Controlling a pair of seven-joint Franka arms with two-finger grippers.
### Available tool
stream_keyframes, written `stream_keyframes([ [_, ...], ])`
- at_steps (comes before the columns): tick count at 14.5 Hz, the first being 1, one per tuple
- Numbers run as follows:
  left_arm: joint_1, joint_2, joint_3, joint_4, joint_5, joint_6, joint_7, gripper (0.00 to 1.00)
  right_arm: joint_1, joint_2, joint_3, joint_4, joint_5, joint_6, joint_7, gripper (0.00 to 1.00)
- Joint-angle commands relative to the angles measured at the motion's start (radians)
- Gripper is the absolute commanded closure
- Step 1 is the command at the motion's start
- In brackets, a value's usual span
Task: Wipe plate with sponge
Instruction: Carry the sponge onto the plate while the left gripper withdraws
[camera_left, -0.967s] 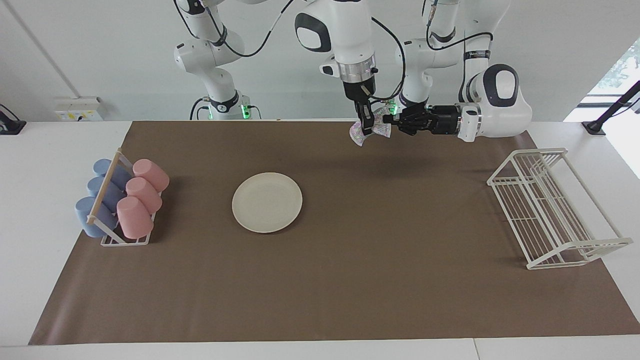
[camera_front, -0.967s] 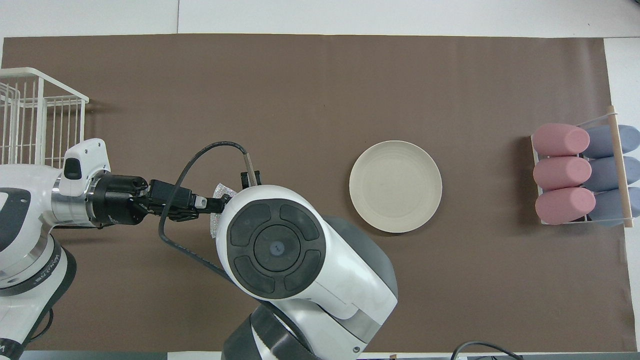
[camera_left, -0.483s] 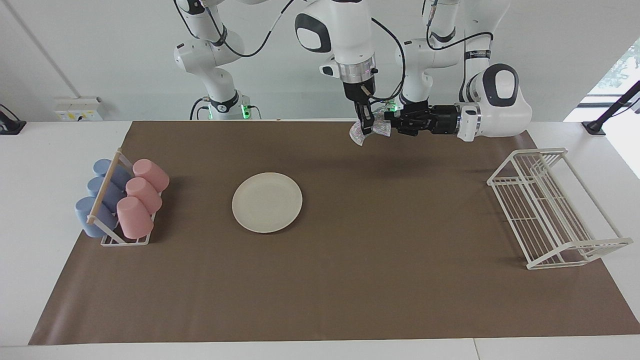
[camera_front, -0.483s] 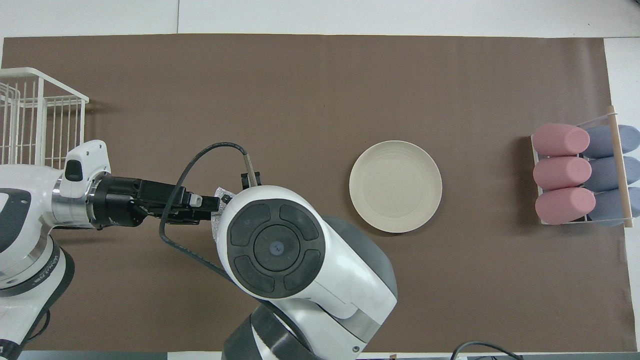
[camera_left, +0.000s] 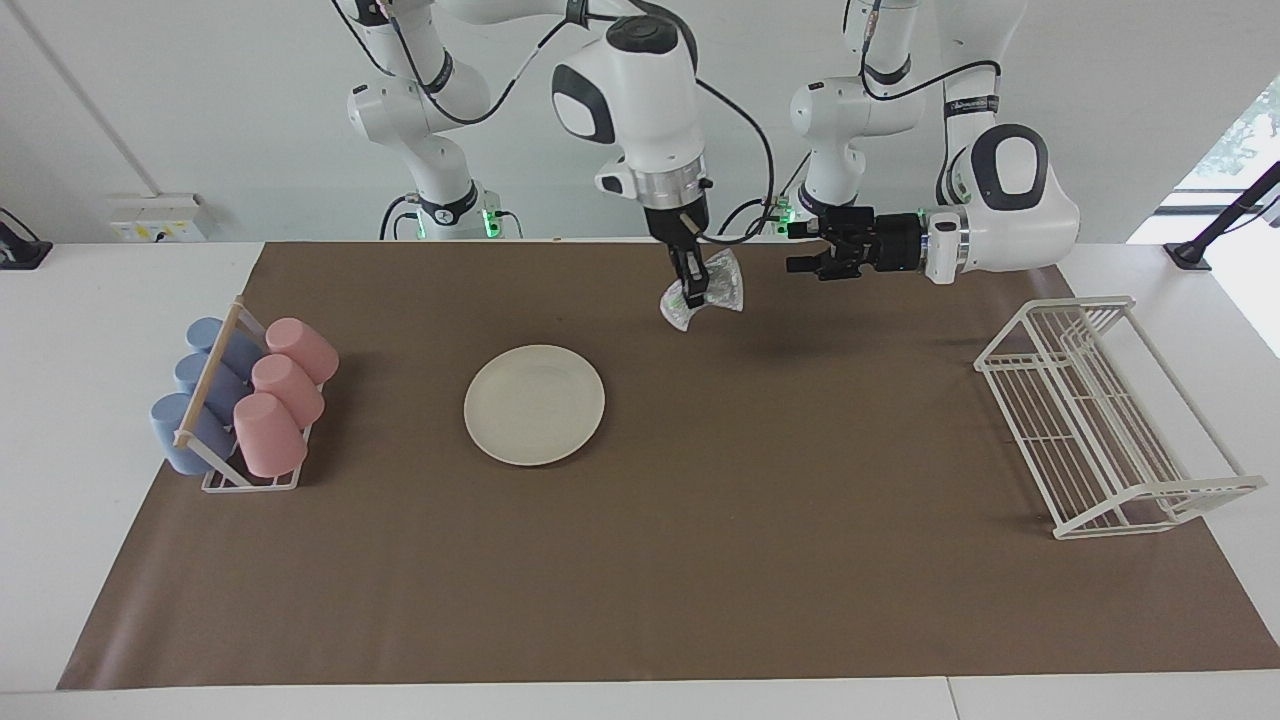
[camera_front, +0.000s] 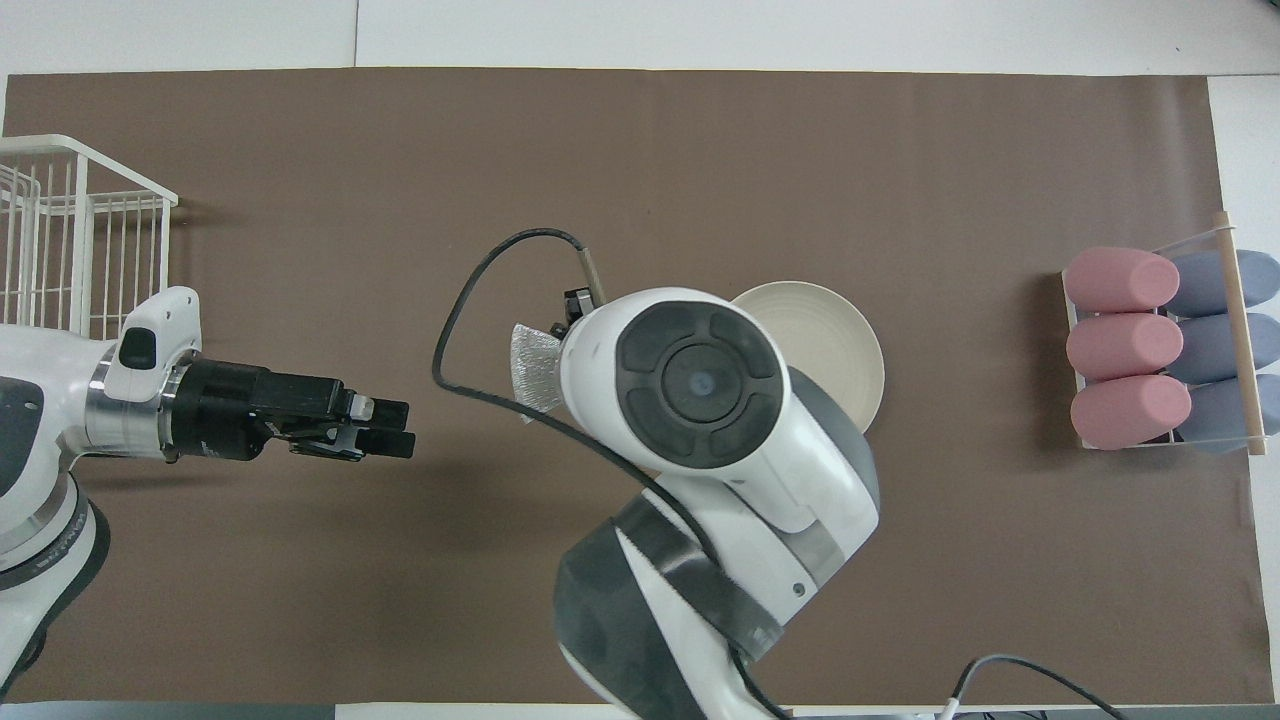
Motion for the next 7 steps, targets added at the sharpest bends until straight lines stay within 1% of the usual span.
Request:
stream_keyframes([
  [1,0.036,-0.012,-0.002,0.055,0.149,0.027,-0.005,0.0,-0.062,-0.058,0.008,-0.231,0.007,0.176,-0.122,1.0],
  [3,0.05,-0.016,-0.002,0.066,0.243,0.065,-0.008,0.0,-0.116,-0.061,0.008,-0.398,0.007,0.378,-0.187,1.0],
  [4,0.052,-0.02,-0.002,0.075,0.281,0.081,-0.013,0.0,-0.139,-0.066,0.008,-0.454,0.007,0.436,-0.227,1.0],
  [5,0.053,-0.021,-0.002,0.082,0.318,0.087,-0.013,0.0,-0.164,-0.069,0.008,-0.48,0.007,0.454,-0.273,1.0],
  [7,0.059,-0.02,-0.002,0.102,0.41,0.128,-0.011,0.0,-0.19,-0.06,0.008,-0.487,0.007,0.458,-0.291,1.0],
])
